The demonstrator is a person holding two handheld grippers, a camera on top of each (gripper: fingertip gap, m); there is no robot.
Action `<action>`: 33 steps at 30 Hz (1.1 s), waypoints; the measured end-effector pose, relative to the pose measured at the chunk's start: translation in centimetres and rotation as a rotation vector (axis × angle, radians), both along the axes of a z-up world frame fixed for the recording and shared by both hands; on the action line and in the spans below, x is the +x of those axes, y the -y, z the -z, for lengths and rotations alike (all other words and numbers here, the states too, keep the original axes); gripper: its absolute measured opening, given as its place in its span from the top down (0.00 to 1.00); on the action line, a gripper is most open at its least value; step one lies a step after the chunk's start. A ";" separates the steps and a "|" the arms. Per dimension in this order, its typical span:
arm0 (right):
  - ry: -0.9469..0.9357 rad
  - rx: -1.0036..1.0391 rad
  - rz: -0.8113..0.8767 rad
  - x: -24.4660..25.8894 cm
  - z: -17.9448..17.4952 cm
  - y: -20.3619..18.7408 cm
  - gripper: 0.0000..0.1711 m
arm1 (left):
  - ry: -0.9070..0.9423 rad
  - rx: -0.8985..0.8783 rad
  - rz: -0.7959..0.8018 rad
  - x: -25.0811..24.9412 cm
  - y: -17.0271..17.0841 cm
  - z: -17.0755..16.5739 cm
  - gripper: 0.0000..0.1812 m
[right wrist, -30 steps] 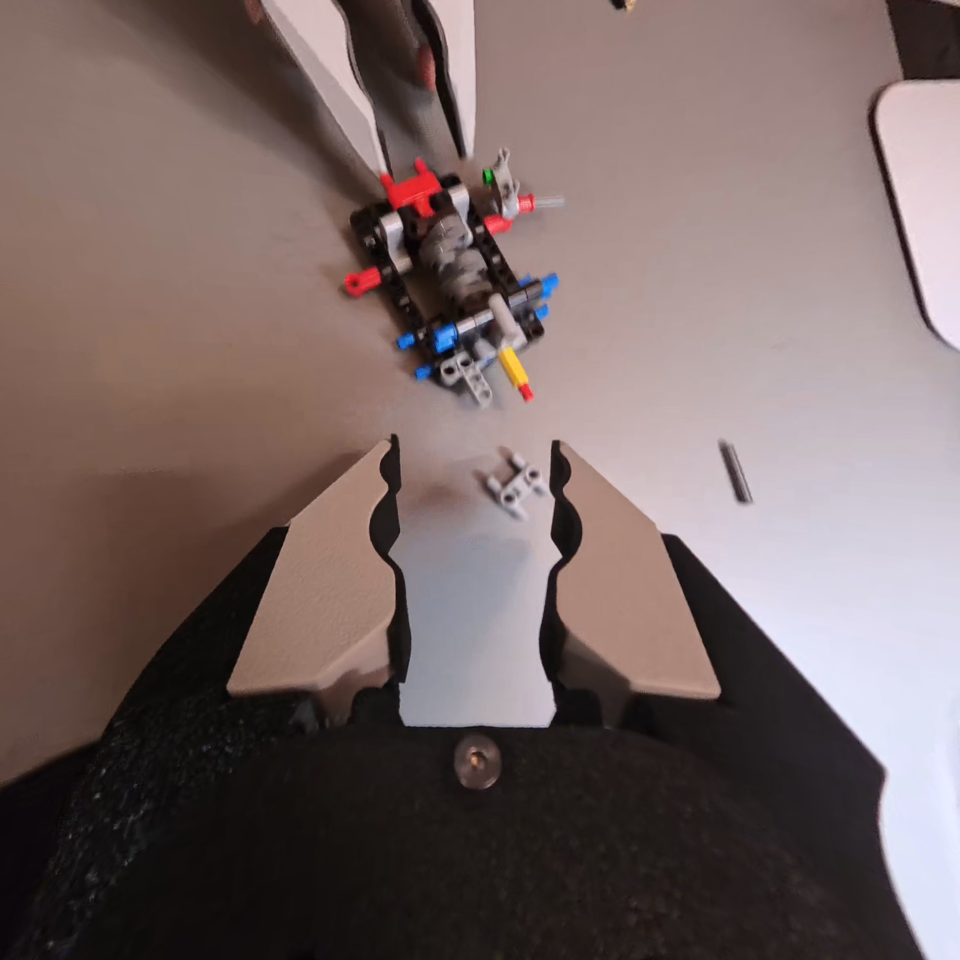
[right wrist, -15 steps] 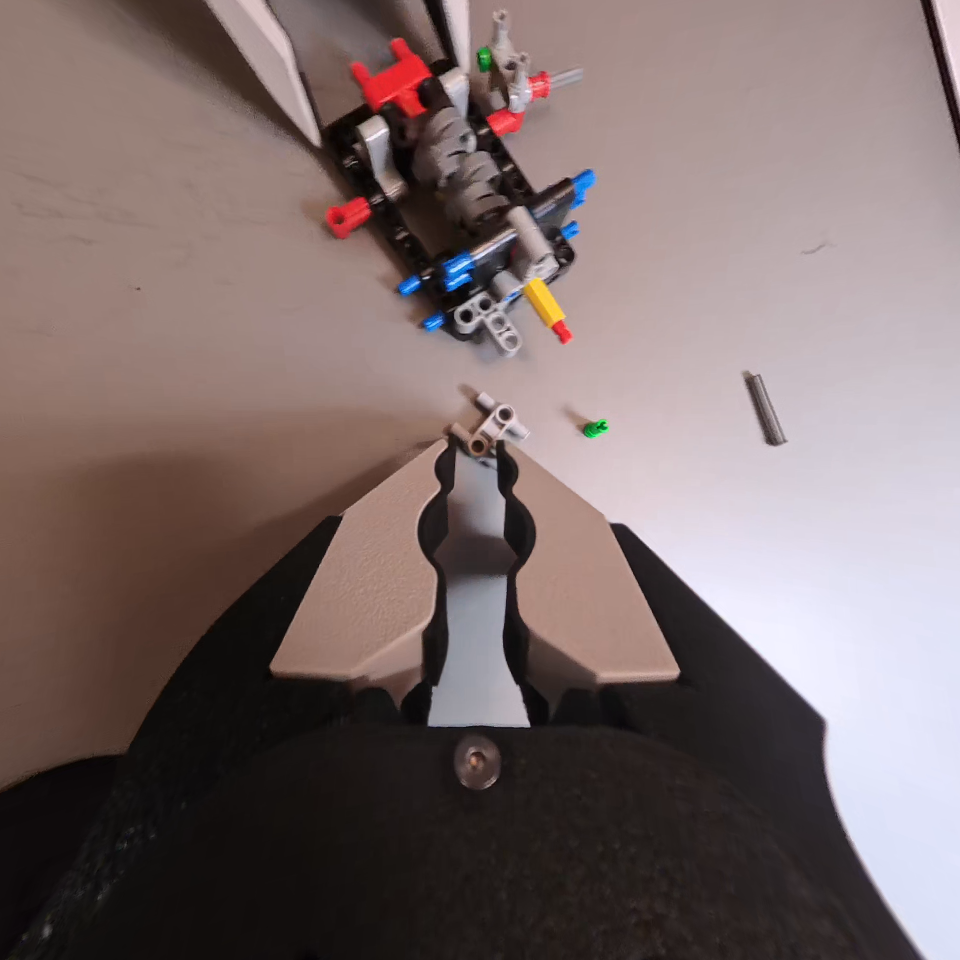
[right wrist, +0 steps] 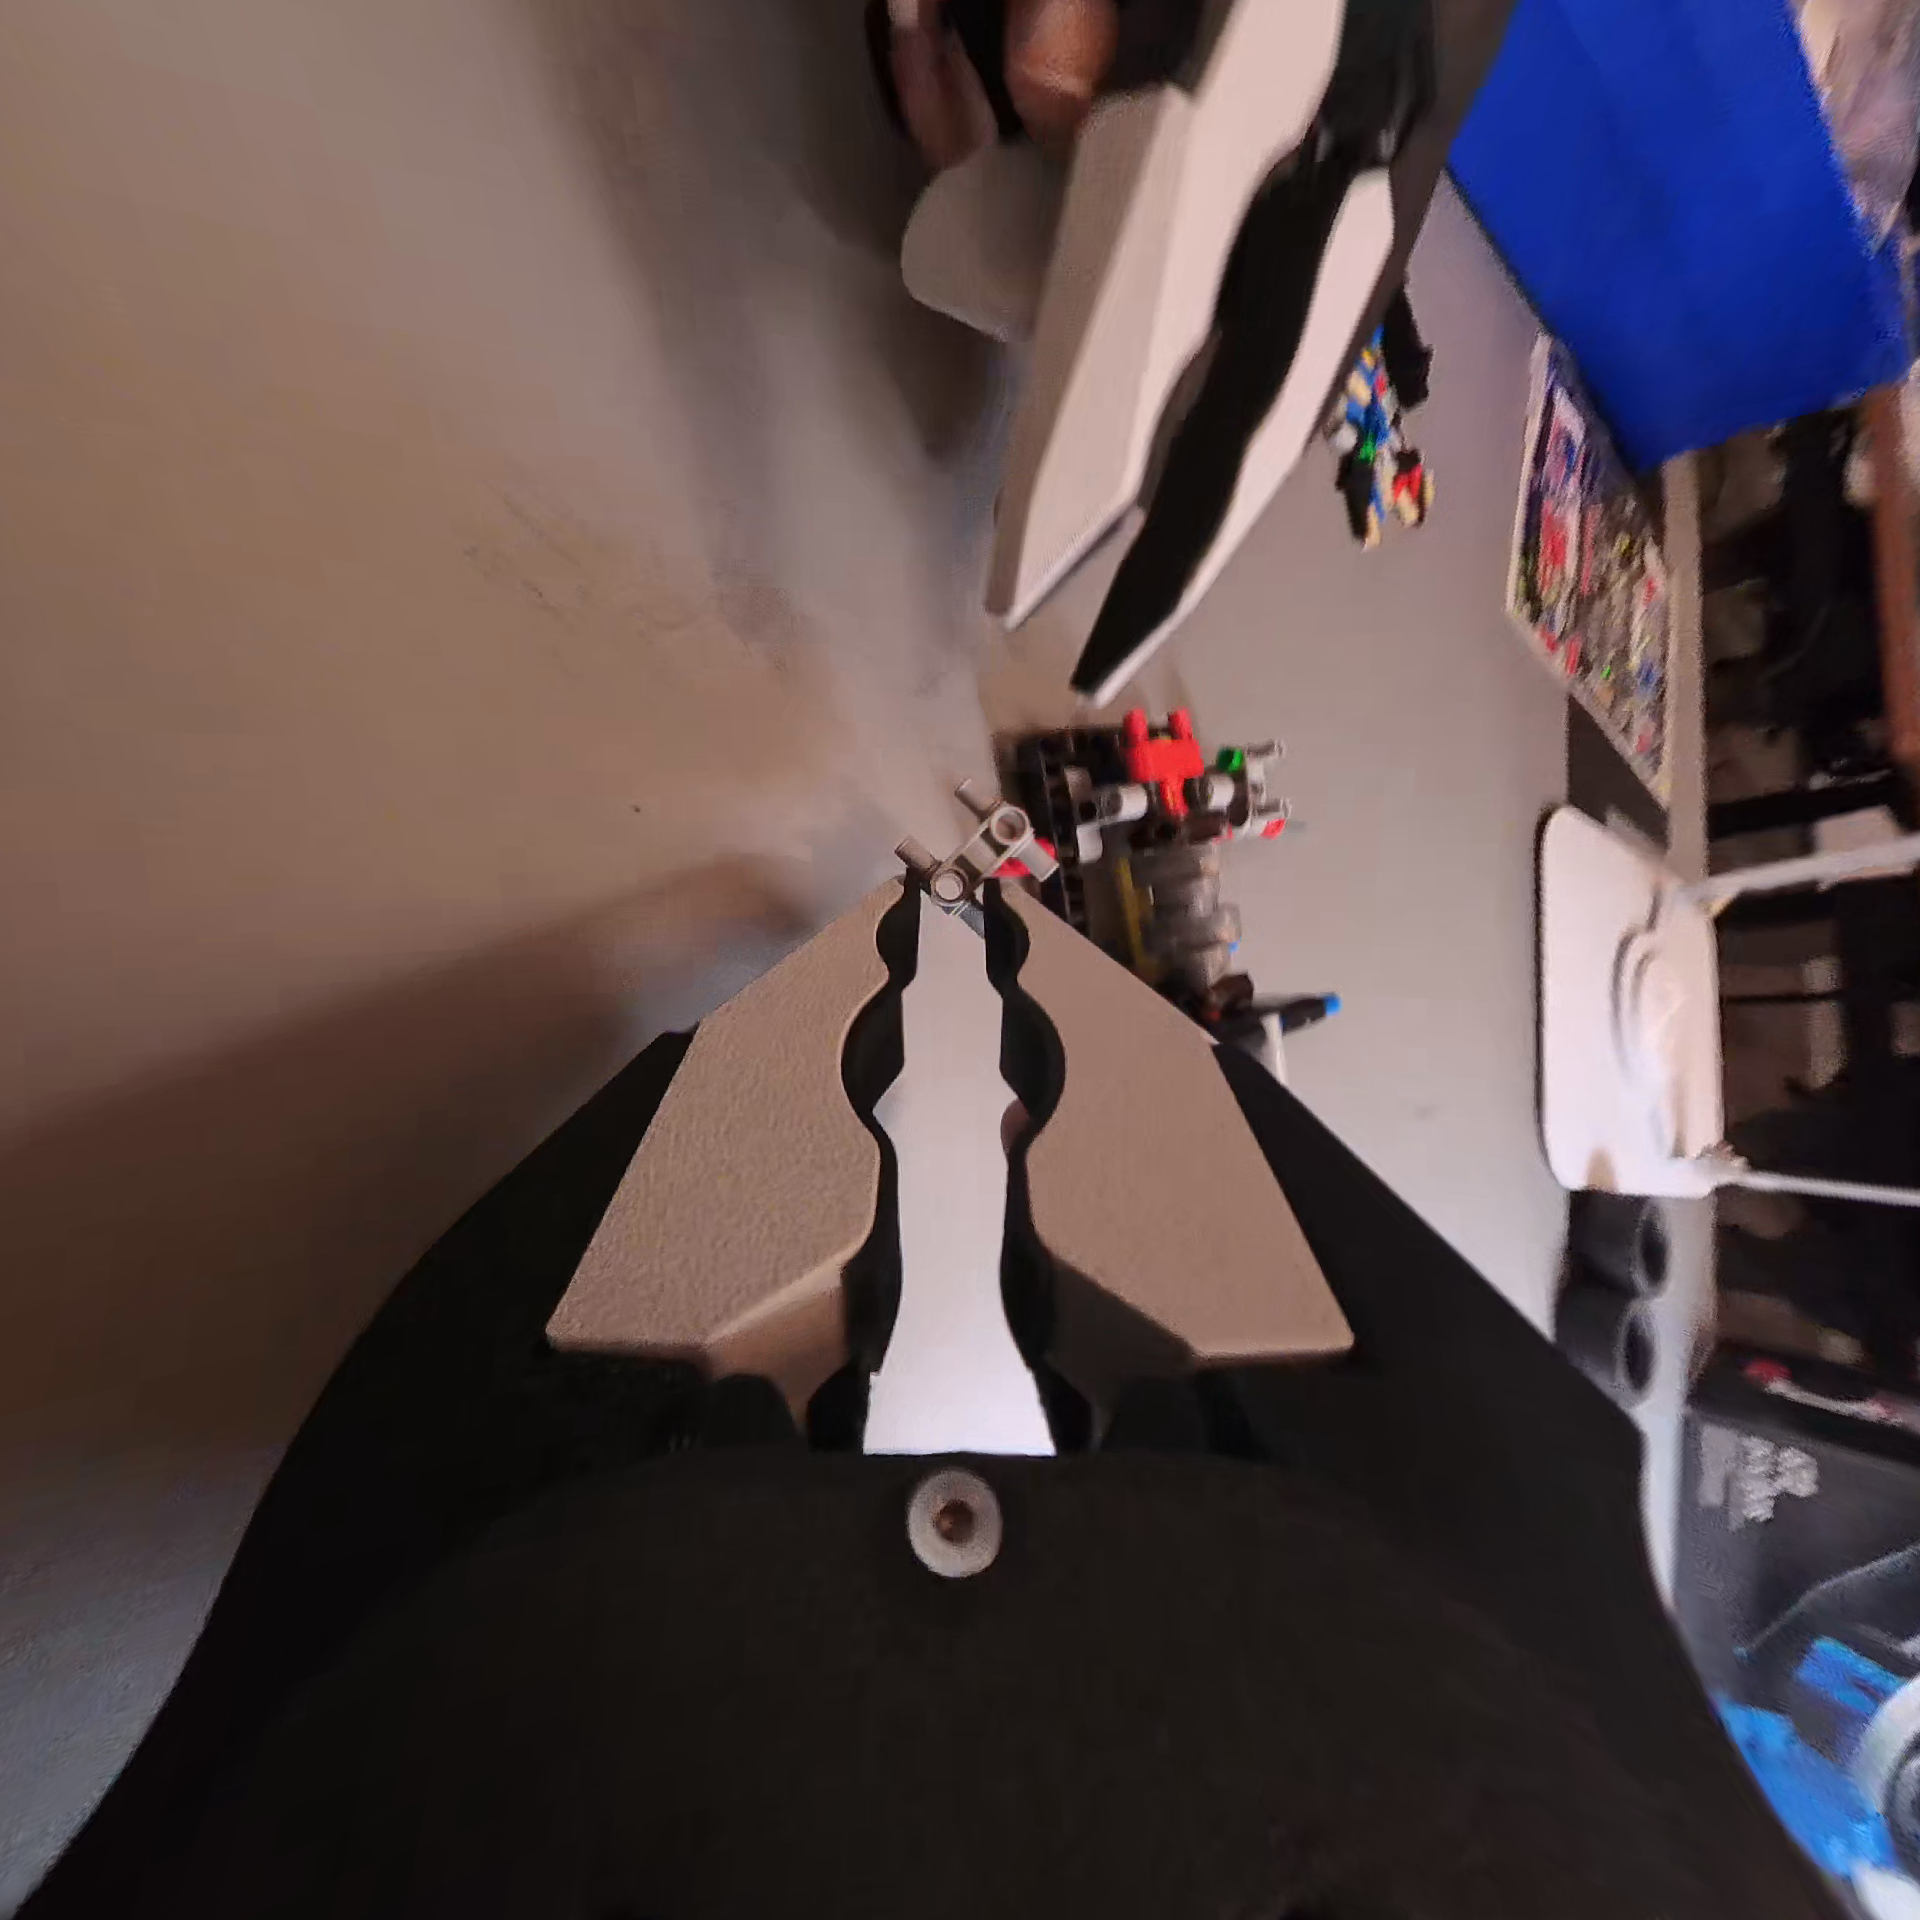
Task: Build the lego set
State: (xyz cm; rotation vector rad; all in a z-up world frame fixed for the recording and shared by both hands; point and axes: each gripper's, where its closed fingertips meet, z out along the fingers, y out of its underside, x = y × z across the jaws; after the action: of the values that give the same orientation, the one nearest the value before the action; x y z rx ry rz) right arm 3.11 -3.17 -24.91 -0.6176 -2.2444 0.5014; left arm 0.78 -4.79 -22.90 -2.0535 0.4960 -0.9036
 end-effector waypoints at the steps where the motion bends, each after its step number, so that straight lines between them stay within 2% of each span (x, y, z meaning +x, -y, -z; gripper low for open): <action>1: -0.015 0.028 -0.019 -0.2 0.1 0.4 0.94 | 0.041 -0.026 0.005 0.4 0.0 0.0 0.84; 3: -0.050 0.081 -0.048 -0.6 0.1 0.9 0.94 | 0.079 -0.069 0.011 0.9 0.0 0.3 0.85; 5: -0.083 0.105 -0.077 -0.8 -0.1 1.6 0.95 | 0.036 -0.077 0.003 0.9 0.0 1.1 0.87; 8: -0.121 0.139 -0.095 -1.0 -0.5 1.9 0.95 | 0.021 -0.053 0.012 1.1 0.1 0.9 0.95; 12: -0.153 0.144 -0.072 -1.3 -0.8 1.6 0.93 | 0.003 -0.013 -0.001 0.9 -0.1 0.5 0.96; 14: -0.147 0.010 -0.018 -1.5 -1.5 1.3 0.89 | 0.011 0.031 -0.022 0.6 -0.5 -0.2 0.96; 18: -0.061 -0.469 0.080 -1.3 -3.1 1.2 0.81 | 0.025 0.160 -0.069 0.0 -1.1 -1.8 0.97; 20: -0.052 -0.610 0.119 -1.6 -3.9 1.3 0.80 | 0.045 0.214 -0.082 0.0 -1.3 -2.7 0.97; 25: -0.074 -0.772 0.169 -2.3 -5.1 1.0 0.86 | 0.118 0.301 -0.083 0.0 -1.1 -4.5 0.97; 31: -0.053 -0.855 0.161 -2.3 -5.4 1.3 0.81 | 0.209 0.362 -0.088 0.1 -0.9 -6.3 0.97; 33: -0.080 -0.923 0.148 -2.5 -6.4 1.8 0.88 | 0.233 0.386 -0.082 0.3 -0.7 -6.7 0.97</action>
State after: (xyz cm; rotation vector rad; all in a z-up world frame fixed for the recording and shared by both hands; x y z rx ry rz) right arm 0.57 -5.00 -18.55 -1.1703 -1.7831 1.4713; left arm 1.12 -4.07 -16.19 -1.5871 0.4192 -0.9053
